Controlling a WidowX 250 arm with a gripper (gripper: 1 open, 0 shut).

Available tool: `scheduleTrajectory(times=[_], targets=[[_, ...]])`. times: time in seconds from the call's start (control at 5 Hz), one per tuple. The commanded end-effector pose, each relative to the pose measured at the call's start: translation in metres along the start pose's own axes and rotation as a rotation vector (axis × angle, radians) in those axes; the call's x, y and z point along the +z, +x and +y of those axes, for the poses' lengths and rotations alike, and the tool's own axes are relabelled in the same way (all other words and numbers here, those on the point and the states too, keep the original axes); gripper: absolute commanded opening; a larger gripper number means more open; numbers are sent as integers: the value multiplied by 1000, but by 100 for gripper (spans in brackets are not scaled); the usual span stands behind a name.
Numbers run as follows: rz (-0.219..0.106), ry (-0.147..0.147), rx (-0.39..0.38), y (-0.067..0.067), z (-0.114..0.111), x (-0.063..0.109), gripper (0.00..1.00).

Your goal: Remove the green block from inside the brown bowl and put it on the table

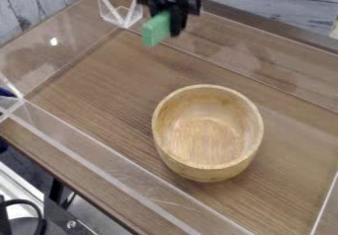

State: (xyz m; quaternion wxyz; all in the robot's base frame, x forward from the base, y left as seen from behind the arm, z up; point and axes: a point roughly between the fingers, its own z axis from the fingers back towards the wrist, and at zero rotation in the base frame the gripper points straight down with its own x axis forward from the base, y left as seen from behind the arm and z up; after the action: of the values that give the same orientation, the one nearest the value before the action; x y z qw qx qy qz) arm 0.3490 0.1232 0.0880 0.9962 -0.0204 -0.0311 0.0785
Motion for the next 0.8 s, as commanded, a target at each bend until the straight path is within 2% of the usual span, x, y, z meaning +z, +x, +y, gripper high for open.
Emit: scheduleTrajectory(times=[0.0, 0.4, 0.6], targets=[[-48, 31, 12, 12, 19, 4, 0], [-2, 46, 20, 14, 33, -37, 0], [7, 48, 22, 15, 33, -43, 0]])
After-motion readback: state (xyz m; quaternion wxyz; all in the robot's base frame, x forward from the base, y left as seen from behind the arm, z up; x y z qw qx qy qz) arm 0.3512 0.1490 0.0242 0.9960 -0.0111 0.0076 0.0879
